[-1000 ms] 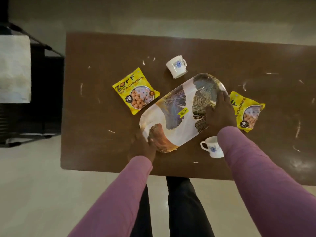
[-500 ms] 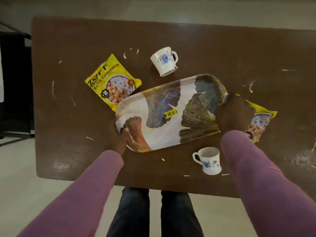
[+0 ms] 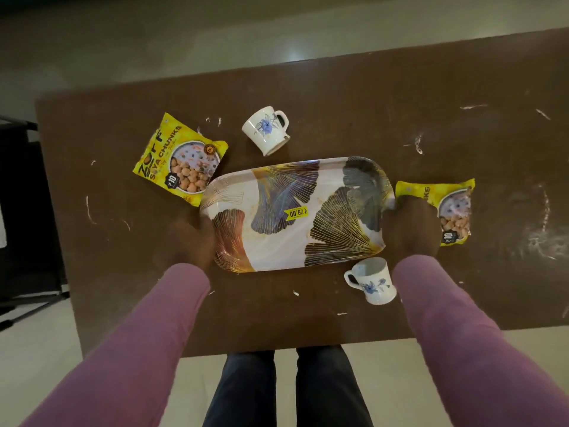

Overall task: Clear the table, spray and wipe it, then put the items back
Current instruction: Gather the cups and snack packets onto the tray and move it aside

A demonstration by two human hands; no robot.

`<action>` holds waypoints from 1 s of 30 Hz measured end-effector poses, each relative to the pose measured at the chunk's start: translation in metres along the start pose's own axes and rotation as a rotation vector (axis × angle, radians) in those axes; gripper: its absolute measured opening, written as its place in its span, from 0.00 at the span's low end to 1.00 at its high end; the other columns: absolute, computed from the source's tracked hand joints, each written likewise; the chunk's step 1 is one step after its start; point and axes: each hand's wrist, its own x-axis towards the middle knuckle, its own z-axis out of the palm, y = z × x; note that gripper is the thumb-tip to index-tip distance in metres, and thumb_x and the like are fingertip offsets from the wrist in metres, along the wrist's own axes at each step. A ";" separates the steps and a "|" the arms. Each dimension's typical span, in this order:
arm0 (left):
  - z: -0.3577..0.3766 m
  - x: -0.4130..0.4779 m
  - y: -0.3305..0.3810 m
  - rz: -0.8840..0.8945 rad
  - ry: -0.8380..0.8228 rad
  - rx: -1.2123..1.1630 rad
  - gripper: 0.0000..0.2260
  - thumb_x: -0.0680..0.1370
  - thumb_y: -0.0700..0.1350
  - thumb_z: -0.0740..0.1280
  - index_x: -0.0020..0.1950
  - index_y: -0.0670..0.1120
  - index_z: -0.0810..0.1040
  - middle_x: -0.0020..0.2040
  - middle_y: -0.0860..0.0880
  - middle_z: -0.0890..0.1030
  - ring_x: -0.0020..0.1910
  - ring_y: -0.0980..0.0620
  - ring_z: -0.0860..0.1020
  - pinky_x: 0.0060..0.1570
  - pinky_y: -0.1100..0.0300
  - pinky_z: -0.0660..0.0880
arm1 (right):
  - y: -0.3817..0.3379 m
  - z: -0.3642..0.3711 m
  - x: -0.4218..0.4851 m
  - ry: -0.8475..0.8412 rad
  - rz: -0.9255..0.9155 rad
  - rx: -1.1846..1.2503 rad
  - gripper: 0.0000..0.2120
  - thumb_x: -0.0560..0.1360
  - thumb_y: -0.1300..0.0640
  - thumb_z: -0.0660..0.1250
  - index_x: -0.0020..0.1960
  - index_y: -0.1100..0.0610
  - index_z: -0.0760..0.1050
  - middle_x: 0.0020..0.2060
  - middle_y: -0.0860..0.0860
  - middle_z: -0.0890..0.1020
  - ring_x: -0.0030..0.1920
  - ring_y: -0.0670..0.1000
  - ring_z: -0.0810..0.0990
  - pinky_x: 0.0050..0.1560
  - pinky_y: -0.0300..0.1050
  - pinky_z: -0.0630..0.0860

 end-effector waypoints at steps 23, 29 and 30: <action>-0.001 0.047 0.186 0.015 -0.538 -0.611 0.10 0.77 0.44 0.70 0.57 0.44 0.75 0.50 0.48 0.78 0.42 0.55 0.77 0.33 0.69 0.75 | 0.060 0.026 -0.093 -0.332 -0.029 0.158 0.30 0.68 0.52 0.75 0.66 0.58 0.69 0.57 0.57 0.78 0.57 0.61 0.77 0.55 0.54 0.74; -0.011 0.010 0.151 0.745 -0.153 -0.274 0.31 0.67 0.47 0.79 0.67 0.47 0.73 0.59 0.48 0.69 0.54 0.52 0.73 0.52 0.74 0.68 | 0.021 0.012 -0.113 -0.135 -0.263 0.411 0.28 0.62 0.48 0.79 0.58 0.50 0.72 0.49 0.45 0.78 0.49 0.48 0.77 0.49 0.46 0.77; -0.009 0.005 0.144 0.822 -0.150 -0.218 0.30 0.67 0.47 0.79 0.66 0.47 0.74 0.59 0.46 0.69 0.55 0.49 0.74 0.54 0.68 0.71 | 0.010 0.016 -0.115 -0.136 -0.276 0.448 0.28 0.62 0.49 0.79 0.58 0.48 0.71 0.50 0.43 0.78 0.49 0.45 0.76 0.49 0.40 0.75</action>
